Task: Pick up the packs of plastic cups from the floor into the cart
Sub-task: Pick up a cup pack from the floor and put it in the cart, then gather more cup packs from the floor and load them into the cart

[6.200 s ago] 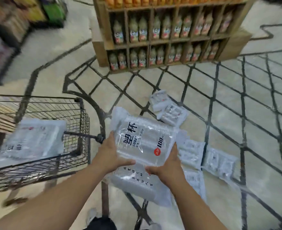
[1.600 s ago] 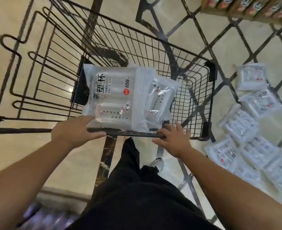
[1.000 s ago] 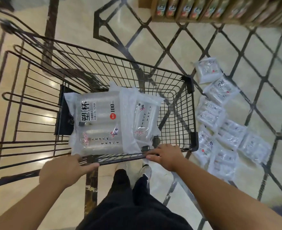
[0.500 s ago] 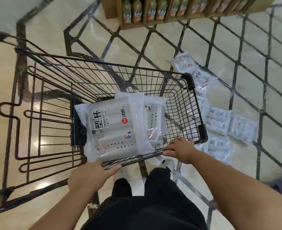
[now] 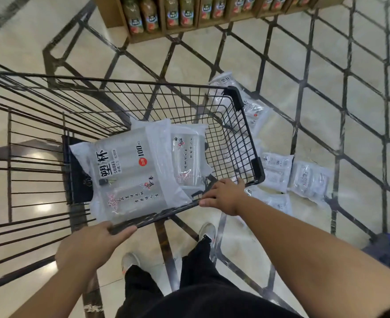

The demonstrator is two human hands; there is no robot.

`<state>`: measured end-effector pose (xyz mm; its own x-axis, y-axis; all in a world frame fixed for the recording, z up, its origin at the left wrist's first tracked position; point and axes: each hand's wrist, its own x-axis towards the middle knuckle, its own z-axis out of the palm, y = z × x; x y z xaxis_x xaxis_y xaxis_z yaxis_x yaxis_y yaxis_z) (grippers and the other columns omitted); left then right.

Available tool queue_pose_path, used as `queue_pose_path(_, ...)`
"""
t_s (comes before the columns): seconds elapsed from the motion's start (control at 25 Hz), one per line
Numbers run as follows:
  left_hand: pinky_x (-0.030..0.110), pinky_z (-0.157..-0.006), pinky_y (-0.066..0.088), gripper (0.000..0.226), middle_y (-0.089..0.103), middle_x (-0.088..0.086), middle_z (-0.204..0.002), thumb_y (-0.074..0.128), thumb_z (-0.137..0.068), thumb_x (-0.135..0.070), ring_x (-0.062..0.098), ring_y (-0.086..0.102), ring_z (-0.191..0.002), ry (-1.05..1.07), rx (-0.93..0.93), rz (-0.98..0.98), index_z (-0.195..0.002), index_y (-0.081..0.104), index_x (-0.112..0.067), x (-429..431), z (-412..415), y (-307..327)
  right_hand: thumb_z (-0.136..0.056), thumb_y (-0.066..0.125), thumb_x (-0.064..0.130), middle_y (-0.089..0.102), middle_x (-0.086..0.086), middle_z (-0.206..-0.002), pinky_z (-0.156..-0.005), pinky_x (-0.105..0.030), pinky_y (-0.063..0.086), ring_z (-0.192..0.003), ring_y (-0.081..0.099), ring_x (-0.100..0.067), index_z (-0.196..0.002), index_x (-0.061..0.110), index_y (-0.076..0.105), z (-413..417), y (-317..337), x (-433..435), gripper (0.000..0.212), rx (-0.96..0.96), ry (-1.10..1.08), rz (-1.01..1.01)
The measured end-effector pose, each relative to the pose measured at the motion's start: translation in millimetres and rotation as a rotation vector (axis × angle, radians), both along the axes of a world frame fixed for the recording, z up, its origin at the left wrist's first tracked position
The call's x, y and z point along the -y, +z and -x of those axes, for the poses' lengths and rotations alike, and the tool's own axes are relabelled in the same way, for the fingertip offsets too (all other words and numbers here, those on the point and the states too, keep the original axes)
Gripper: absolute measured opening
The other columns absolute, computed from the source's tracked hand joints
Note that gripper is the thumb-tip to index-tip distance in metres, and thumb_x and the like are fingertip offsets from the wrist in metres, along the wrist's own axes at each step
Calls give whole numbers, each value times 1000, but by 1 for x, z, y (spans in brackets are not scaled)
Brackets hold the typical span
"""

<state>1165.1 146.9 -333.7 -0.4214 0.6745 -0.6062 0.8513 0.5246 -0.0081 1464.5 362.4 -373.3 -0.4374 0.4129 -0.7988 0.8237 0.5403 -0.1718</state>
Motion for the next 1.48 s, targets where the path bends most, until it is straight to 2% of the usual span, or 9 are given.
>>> queue_pose_path(0.2, 30, -60, 45, 93, 61, -12, -75, 7, -63, -103, 12, 59, -73, -6, -31, 20, -99, 64, -39, -47, -39, 3, -73, 7, 92, 48, 10, -148, -114, -73, 5, -147, 26, -23, -135, 60, 51, -33, -6, -48, 83, 1, 20, -32)
queue_pose_path(0.52, 31, -60, 43, 95, 58, -10, -77, 0, -63, -101, 15, 54, -72, -32, -62, 66, -100, 62, -39, -73, -63, 6, -86, 22, 86, 43, 10, -152, -113, -73, 3, -148, 24, -23, -137, 54, 51, -58, -10, -71, 66, -13, 40, -77)
queue_pose_path(0.68, 36, -71, 49, 112, 64, -8, -103, -14, -56, -101, 20, 62, -92, -65, -1, 70, -122, 57, -46, -62, -51, 1, -87, 28, 85, 30, 0, -163, -114, -72, -3, -153, 12, -30, -147, 50, 39, -55, -5, -63, 70, -24, -22, -98)
queue_pose_path(0.8, 41, -90, 48, 89, 54, -3, -132, 17, -75, -96, 22, 55, -121, -22, 51, 12, -138, 45, -40, -61, -44, 8, -86, 35, 85, -3, -8, -171, -117, -68, -6, -156, -7, -34, -159, 46, 10, -47, 10, -29, 86, -20, -341, -191)
queue_pose_path(0.88, 37, -96, 49, 97, 47, -3, -141, 19, -71, -98, 20, 52, -126, -111, 81, -48, -141, 42, -35, -61, -49, 10, -88, 46, 79, -13, -8, -170, -120, -65, 1, -156, -6, -34, -161, 40, 2, -38, 20, 3, 94, -59, -565, -267)
queue_pose_path(0.96, 37, -95, 52, 107, 51, 0, -141, 22, -64, -98, 22, 57, -123, -269, 148, -116, -141, 46, -29, -76, -57, 16, -89, 54, 71, -12, -8, -170, -122, -60, 11, -156, 2, -34, -161, 38, 5, -35, 34, 27, 94, -140, -760, -286)
queue_pose_path(1.04, 42, -92, 53, 94, 55, 3, -138, 38, -70, -86, 26, 60, -120, -404, 206, -264, -143, 46, -27, -99, -67, 25, -88, 59, 68, -11, -7, -170, -122, -54, 19, -155, 9, -35, -161, 37, 7, -40, 46, 42, 95, -183, -877, -270)
queue_pose_path(1.24, 37, -108, 42, 106, 32, -4, -158, 20, -69, -84, 19, 39, -139, -735, 314, -370, -158, 24, -27, -154, -102, 54, -84, 68, 64, -6, -7, -169, -117, -51, 31, -151, 22, -36, -160, 36, 11, -75, 68, 80, 99, -204, -1225, -326)
queue_pose_path(1.48, 37, -115, 36, 93, 26, -2, -163, 48, -87, -76, 19, 30, -146, -1073, 406, -396, -160, 18, -27, -172, -178, 66, -82, 66, 71, -12, -8, -169, -119, -48, 28, -155, 14, -30, -161, 35, 8, -120, 91, 169, 104, -240, -1495, -439)
